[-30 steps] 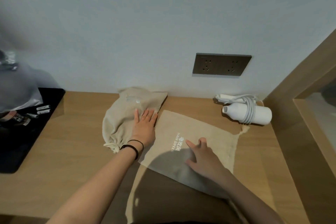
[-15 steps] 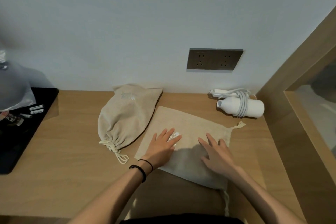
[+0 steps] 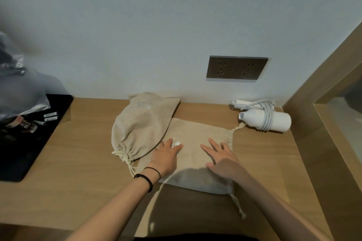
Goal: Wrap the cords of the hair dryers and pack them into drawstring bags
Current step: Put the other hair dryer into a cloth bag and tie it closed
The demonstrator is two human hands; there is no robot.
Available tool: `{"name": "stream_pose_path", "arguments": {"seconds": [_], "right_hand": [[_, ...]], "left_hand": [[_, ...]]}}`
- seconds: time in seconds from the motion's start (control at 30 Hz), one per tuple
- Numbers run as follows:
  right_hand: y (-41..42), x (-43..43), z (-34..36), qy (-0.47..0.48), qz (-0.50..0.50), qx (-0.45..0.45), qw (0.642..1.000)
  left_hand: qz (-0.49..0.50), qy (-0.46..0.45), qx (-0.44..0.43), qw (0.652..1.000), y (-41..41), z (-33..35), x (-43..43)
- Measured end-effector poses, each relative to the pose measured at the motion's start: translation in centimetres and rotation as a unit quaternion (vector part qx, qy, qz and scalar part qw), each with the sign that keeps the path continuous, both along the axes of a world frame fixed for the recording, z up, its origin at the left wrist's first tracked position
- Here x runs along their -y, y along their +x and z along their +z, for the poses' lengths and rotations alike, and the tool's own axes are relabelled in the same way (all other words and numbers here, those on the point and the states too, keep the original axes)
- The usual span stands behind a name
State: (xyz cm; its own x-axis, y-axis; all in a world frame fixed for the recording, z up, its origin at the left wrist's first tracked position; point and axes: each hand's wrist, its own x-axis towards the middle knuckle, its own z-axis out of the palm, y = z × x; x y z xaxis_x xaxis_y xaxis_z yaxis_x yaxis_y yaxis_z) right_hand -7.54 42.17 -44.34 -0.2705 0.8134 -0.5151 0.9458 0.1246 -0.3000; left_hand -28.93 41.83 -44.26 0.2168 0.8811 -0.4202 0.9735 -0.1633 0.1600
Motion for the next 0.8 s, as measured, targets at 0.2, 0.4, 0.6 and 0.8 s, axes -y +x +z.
{"name": "stream_pose_path", "arguments": {"seconds": [0.2,0.4,0.6,0.8], "right_hand": [[4.2,-1.2,2.9,0.143,-0.031,-0.103,0.984],[11.1,-6.3,6.3,0.243,-0.142,-0.038,0.959],[15.4,-11.1,5.9,0.157,-0.123,0.082,0.977],[16.5,-13.4,4.5,0.099,-0.032,0.132,0.986]], "left_hand": [[-0.037,0.031,0.037,0.998,2.8,1.8,-2.0],[-0.028,0.060,0.128,0.990,7.1,3.7,-6.3],[-0.017,0.030,0.231,0.972,11.8,5.2,-10.8],[0.002,-0.011,0.273,0.962,15.0,5.0,-13.9]]}}
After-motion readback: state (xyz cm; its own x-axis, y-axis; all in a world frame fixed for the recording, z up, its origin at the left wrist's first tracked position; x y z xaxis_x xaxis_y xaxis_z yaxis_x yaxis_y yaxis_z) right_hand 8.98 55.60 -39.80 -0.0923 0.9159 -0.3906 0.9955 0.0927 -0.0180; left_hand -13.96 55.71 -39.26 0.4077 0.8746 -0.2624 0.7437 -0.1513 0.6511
